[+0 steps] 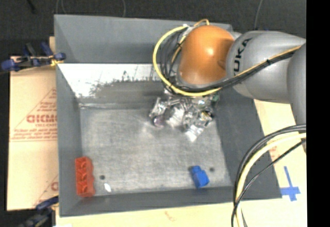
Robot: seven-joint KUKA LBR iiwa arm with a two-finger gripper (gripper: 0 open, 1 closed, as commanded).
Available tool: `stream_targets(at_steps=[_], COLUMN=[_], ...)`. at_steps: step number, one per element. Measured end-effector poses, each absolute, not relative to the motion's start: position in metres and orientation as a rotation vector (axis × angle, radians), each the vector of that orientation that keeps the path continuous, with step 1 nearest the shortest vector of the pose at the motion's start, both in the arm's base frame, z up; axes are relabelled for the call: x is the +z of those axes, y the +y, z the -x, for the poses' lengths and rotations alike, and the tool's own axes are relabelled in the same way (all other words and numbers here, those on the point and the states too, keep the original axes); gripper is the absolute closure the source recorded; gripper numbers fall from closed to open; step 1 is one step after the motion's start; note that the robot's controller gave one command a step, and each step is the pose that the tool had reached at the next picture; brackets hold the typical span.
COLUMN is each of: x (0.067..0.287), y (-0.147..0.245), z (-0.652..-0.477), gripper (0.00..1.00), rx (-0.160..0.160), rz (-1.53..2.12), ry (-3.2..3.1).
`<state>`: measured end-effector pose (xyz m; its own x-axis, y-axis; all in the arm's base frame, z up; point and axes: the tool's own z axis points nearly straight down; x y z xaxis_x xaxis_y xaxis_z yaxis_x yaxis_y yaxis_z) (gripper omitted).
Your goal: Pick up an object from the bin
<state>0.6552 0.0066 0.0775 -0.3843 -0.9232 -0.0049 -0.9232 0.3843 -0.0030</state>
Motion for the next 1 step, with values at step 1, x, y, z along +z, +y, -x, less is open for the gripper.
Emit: stream_targets(at_steps=[1], x=[0.0799], y=[0.0033], z=[-0.6521], gripper=[0.0], rx=[0.008], rz=[1.767], ry=[2.593])
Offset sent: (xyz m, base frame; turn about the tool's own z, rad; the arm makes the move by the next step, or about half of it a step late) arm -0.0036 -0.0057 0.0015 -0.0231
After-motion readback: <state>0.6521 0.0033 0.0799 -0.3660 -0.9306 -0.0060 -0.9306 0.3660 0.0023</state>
